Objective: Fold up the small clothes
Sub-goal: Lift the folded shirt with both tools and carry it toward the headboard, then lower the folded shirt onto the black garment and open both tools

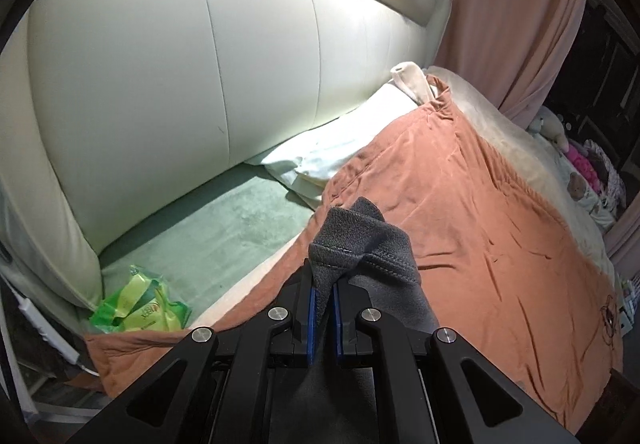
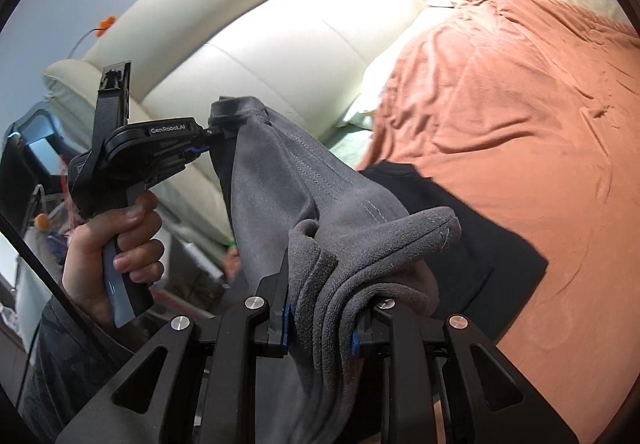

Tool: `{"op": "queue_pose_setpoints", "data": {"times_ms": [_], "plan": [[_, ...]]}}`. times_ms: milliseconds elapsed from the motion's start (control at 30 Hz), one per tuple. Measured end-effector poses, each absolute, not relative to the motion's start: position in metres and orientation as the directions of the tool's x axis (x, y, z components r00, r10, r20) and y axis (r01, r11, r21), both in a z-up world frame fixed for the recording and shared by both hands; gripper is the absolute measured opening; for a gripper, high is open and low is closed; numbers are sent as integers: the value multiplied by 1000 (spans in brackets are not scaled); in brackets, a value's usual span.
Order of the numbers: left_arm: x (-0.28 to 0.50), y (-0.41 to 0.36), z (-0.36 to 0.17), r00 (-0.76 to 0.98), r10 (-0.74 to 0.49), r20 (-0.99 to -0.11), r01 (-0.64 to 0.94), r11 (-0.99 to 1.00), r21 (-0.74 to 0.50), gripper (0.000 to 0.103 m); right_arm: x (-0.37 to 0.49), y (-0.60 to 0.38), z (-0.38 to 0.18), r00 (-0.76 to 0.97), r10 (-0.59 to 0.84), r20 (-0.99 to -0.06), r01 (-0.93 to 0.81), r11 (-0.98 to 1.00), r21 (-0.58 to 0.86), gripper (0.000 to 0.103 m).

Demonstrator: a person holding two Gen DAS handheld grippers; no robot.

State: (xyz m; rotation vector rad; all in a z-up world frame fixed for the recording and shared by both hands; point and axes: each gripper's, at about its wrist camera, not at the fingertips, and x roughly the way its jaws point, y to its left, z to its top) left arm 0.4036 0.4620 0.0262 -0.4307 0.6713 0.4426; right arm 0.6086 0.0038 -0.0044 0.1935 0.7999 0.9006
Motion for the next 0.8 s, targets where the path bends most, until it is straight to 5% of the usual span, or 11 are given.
{"op": "queue_pose_setpoints", "data": {"times_ms": [100, 233, 400, 800], "plan": [[428, 465, 5, 673, 248, -697, -527, 822, -217, 8, 626, -1, -17, 395, 712, -580, -594, 680, 430, 21], [448, 466, -25, 598, 260, -758, -553, 819, -155, 19, 653, -22, -35, 469, 599, -650, -493, 787, 370, 51], [444, 464, -33, 601, 283, -747, -552, 823, -132, 40, 661, -47, -49, 492, 568, -660, -463, 812, 355, 51], [394, 427, -58, 563, 217, -798, -507, 852, -126, 40, 637, 8, -75, 374, 665, -646, -652, 684, 327, 51]]}}
